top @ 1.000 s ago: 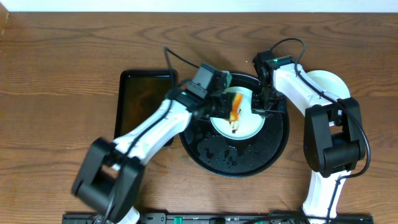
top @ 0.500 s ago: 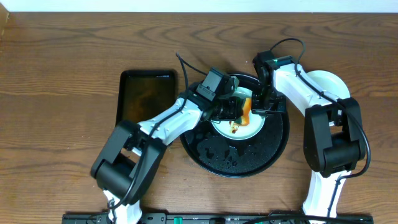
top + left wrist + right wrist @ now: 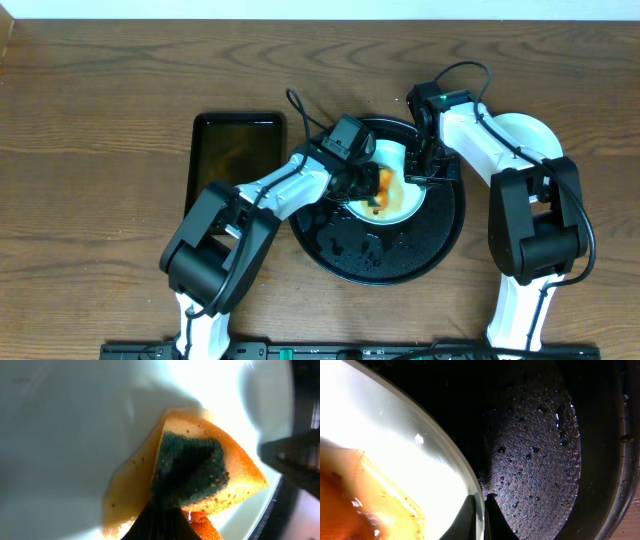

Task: Clean dirty plates on tray and stack at the side
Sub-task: 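Wipe the pale blue plate with the sponge, right gripper holding rim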

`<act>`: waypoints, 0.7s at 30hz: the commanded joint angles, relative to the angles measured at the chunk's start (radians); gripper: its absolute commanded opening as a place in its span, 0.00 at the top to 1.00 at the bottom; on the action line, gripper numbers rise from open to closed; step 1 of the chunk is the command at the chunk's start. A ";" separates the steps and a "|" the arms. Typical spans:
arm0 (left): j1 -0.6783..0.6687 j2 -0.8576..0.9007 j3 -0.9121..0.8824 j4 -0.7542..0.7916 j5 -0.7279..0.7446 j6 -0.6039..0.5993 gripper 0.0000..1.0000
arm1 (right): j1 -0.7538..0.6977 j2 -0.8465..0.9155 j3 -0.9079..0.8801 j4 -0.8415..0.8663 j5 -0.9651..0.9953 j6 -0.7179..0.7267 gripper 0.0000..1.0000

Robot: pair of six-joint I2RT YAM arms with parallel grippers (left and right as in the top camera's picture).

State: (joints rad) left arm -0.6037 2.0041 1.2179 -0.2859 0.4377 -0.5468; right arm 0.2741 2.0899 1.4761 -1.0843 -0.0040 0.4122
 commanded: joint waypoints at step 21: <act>-0.056 -0.103 -0.011 0.086 -0.070 0.156 0.93 | -0.009 0.028 -0.024 -0.008 0.055 -0.010 0.99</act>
State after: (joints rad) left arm -0.6525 1.8721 1.2129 -0.2226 0.3275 -0.3660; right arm 0.2733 2.0899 1.4761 -1.0882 -0.0055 0.4091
